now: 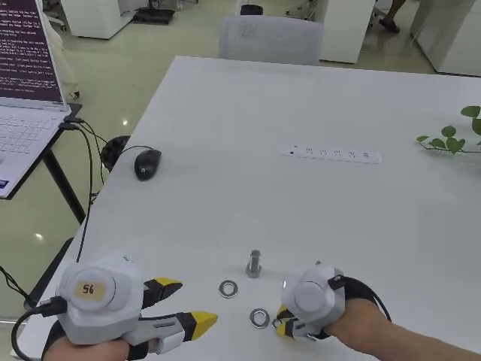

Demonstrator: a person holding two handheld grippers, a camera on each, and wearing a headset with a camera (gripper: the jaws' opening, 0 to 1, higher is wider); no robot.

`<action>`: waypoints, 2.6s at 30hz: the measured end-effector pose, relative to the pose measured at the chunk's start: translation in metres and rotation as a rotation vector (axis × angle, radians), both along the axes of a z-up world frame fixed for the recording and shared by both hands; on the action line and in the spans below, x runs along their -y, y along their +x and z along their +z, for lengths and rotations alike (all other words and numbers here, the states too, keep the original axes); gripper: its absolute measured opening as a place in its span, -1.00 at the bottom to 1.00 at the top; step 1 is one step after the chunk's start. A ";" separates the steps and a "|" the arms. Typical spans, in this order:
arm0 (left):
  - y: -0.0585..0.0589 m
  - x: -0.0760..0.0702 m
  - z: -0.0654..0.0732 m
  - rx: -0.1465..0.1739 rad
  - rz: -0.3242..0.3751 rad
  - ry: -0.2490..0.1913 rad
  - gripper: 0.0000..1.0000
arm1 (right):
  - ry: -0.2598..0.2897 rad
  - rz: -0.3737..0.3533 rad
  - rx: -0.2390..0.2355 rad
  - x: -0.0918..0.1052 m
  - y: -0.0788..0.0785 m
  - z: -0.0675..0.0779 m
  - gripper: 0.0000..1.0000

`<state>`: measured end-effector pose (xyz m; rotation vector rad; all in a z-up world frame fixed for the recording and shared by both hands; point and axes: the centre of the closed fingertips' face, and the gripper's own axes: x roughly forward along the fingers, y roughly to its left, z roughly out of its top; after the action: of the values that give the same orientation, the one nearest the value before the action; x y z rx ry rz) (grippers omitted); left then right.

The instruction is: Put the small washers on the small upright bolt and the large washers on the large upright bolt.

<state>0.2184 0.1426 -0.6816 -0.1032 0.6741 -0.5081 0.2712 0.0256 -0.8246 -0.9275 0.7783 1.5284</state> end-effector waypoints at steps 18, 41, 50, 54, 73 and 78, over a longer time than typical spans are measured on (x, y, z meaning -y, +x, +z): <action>-0.003 0.000 -0.002 -0.008 -0.001 -0.001 -0.03 | -0.041 0.149 -0.013 -0.005 -0.001 0.000 -0.67; 0.002 -0.004 -0.002 -0.009 0.009 -0.002 -0.03 | 0.066 -0.085 -0.055 0.002 0.008 0.004 -0.74; 0.001 -0.007 -0.002 -0.010 0.012 -0.001 -0.03 | 0.100 -0.160 -0.046 0.010 0.017 0.014 -0.74; 0.001 -0.008 -0.002 -0.010 0.018 -0.002 -0.03 | 0.110 -0.195 -0.012 0.016 0.028 0.025 -0.74; 0.003 -0.003 -0.002 -0.006 0.012 -0.007 -0.03 | 0.094 -0.257 0.164 0.037 0.099 0.089 -0.74; 0.002 -0.005 -0.002 -0.007 0.017 -0.007 -0.03 | 0.036 -0.229 0.174 0.043 0.109 0.088 -0.74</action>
<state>0.2202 0.1480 -0.6841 -0.1173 0.6779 -0.4939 0.3804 -0.0174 -0.7366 -0.8991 0.7033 1.2409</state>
